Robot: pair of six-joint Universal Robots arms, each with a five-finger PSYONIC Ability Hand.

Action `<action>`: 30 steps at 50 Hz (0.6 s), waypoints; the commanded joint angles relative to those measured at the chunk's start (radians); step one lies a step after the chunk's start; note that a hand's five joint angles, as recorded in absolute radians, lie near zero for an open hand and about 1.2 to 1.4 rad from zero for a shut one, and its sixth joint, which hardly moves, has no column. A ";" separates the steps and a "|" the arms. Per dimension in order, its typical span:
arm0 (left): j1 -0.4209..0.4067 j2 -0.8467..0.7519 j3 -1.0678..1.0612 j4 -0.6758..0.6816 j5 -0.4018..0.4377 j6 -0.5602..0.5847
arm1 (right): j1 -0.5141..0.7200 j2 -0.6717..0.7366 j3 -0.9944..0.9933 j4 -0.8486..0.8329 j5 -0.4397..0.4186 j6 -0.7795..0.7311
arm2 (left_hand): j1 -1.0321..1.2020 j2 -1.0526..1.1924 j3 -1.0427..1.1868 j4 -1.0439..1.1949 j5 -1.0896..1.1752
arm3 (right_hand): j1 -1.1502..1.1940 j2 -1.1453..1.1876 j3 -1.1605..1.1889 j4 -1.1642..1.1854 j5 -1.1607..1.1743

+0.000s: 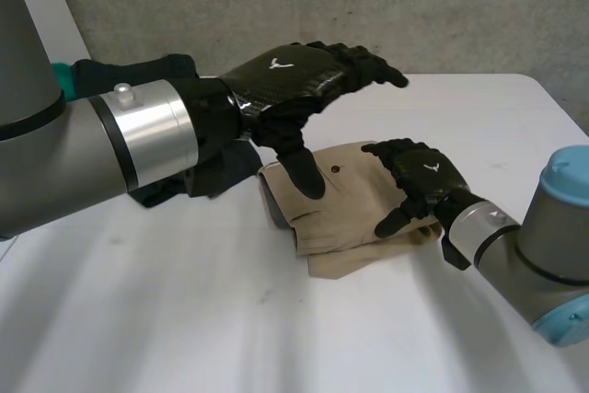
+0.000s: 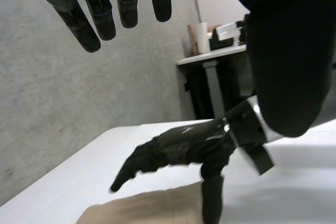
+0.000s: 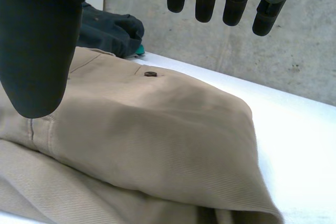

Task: Fold the laundry.

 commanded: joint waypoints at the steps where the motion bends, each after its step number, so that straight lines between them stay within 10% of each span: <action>1: 0.013 -0.003 0.003 -0.003 -0.077 0.003 | -0.031 0.010 -0.050 0.090 -0.003 0.023 | -0.016 -0.029 -0.034 -0.023 -0.050 | -0.031 -0.025 -0.030 -0.036 -0.049; 23: 0.008 -0.004 -0.003 0.003 -0.094 0.008 | -0.108 0.228 -0.194 0.196 -0.026 -0.063 | -0.016 -0.029 -0.034 -0.023 -0.050 | -0.031 -0.025 -0.030 -0.036 -0.049; 27: 0.007 -0.007 -0.004 0.003 -0.094 0.015 | -0.111 0.269 -0.248 0.164 0.002 -0.060 | -0.016 -0.029 -0.034 -0.023 -0.050 | 1.189 1.195 1.190 1.184 1.171; 30: 0.008 -0.006 -0.003 0.003 -0.094 0.018 | -0.116 0.274 -0.257 0.066 0.054 -0.034 | -0.016 -0.029 -0.034 -0.023 -0.050 | 1.191 1.197 1.192 1.186 1.173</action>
